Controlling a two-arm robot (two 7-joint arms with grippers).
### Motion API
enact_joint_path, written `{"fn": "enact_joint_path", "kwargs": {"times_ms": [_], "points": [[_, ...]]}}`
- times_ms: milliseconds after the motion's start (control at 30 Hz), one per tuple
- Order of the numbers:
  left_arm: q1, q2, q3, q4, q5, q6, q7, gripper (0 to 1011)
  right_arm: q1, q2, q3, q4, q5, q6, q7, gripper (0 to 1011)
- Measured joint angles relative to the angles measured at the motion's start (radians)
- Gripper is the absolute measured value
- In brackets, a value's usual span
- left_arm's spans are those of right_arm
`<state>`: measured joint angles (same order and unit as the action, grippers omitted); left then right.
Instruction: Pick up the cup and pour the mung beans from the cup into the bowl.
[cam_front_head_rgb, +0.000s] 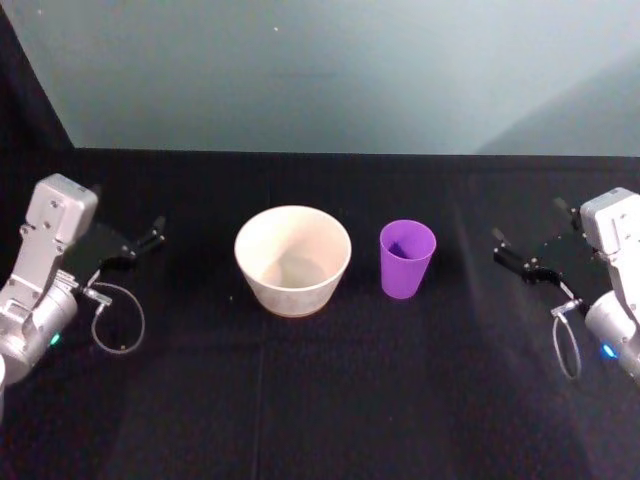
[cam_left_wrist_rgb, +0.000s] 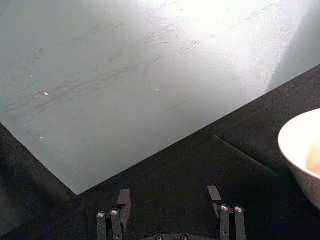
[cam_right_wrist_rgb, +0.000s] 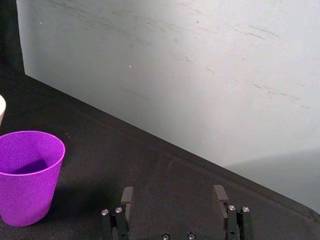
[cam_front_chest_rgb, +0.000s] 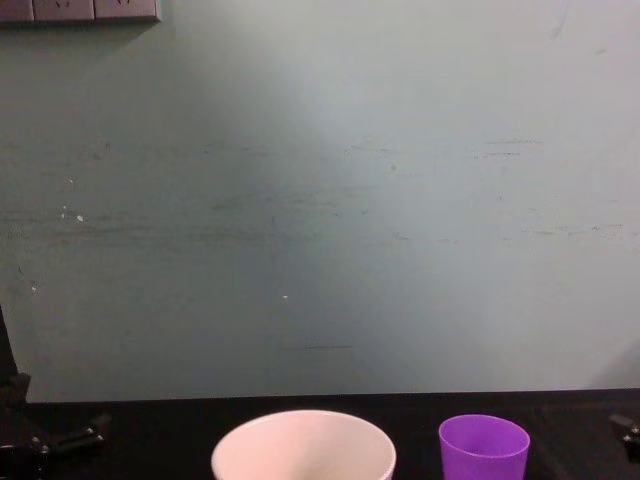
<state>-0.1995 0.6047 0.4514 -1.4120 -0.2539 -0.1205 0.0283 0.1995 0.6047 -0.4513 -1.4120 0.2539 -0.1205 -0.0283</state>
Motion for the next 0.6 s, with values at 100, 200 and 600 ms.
{"fn": "enact_joint_path", "kwargs": {"times_ms": [100, 200, 600], "points": [[0.0, 0.0, 0.0, 0.0, 0.0, 0.0, 0.0, 1000, -0.001, 0.0, 0.001, -0.001, -0.001, 0.0, 0.0, 1002], [0.0, 0.0, 0.0, 0.0, 0.0, 0.0, 0.0, 1000, -0.02, 0.0, -0.001, -0.016, -0.013, 0.009, 0.002, 1002], [0.0, 0.0, 0.0, 0.0, 0.0, 0.0, 0.0, 1000, -0.087, -0.002, -0.026, -0.078, 0.006, 0.016, 0.12, 1002]]}}
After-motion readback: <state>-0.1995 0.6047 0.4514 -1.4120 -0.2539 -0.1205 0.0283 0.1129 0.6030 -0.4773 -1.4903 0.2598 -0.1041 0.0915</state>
